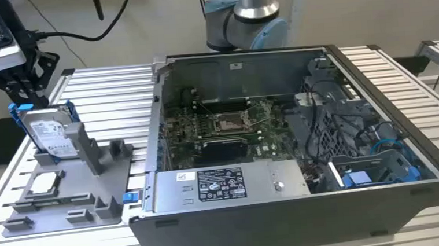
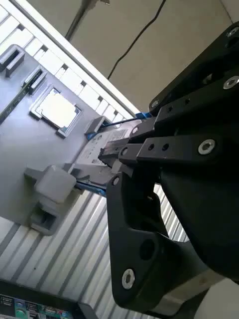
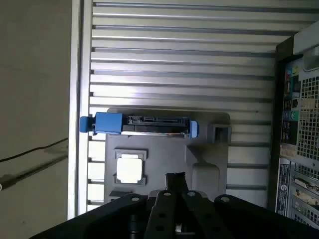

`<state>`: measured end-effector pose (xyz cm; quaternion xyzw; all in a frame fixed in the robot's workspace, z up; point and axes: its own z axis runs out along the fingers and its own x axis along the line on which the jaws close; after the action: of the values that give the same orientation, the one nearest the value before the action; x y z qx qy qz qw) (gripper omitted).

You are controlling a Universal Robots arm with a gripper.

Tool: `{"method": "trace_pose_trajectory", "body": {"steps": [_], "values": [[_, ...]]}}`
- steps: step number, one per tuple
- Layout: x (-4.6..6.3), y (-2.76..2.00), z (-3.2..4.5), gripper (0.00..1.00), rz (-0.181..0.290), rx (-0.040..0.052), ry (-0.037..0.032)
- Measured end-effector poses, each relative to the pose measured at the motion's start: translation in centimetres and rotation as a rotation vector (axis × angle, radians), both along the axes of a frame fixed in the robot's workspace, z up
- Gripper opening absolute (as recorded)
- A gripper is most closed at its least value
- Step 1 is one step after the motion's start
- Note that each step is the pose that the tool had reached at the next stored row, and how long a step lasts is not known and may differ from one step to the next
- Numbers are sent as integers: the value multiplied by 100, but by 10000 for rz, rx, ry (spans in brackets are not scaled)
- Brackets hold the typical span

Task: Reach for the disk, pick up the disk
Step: 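Reach for the disk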

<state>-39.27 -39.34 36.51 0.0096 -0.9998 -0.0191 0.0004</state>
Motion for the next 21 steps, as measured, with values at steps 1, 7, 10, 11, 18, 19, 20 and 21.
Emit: {"method": "trace_pose_trajectory", "body": {"steps": [1, 7, 10, 11, 18, 19, 20, 21], "values": [[0, 0, 0, 0, 0, -1, 0], [0, 0, 0, 0, 0, 0, 0], [0, 0, 0, 0, 0, 0, 0], [0, 0, 0, 0, 0, 0, 0], [0, 134, -3, 0, 0, -2, 0], [0, 179, -5, 0, 0, -2, 0], [-1, 227, -7, 0, 0, -4, 1], [-3, 272, -9, 0, 0, -4, 1]]}}
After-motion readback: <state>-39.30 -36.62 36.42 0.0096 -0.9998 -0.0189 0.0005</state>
